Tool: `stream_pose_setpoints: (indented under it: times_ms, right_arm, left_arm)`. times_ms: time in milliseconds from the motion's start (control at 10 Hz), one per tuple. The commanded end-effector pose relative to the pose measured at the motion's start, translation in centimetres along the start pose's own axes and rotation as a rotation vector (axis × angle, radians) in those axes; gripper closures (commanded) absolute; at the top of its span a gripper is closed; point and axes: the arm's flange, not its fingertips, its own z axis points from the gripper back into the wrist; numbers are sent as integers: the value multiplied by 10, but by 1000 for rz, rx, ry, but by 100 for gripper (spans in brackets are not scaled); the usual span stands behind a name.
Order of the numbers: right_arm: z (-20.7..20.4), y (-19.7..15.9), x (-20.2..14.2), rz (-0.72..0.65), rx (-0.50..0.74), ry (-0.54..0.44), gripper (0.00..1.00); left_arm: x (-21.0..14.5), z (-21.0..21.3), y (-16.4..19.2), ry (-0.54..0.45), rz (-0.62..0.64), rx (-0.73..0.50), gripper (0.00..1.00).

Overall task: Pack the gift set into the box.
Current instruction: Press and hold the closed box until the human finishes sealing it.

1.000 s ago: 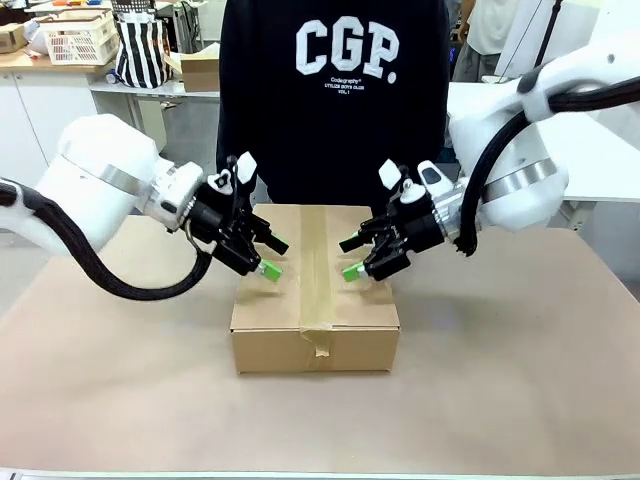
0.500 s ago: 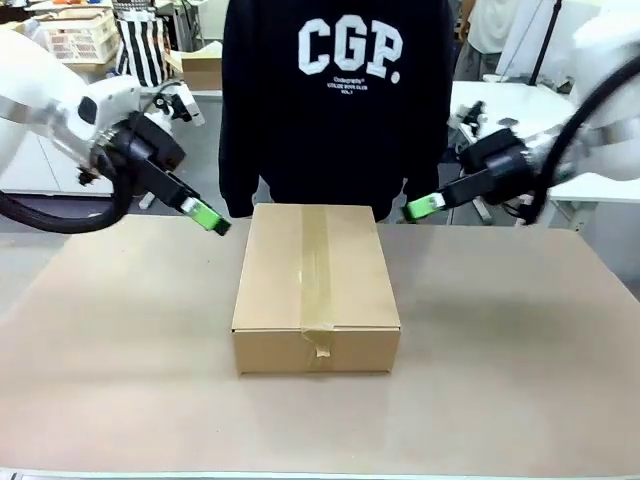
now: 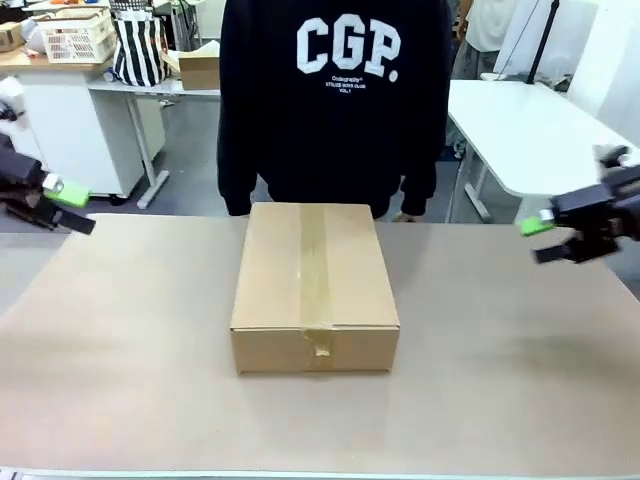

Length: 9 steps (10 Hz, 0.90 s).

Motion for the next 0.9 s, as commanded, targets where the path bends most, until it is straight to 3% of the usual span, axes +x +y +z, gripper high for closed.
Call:
stream_pose_setpoints:
  times_ms: [0,800]
  right_arm:
    - [-28,8,-5,60,40,87,0]
    - [-28,8,-5,60,40,87,0]
  left_arm:
    - [29,-21,-14,95,-60,-28,0]
    - [29,-21,-14,95,-60,-28,0]
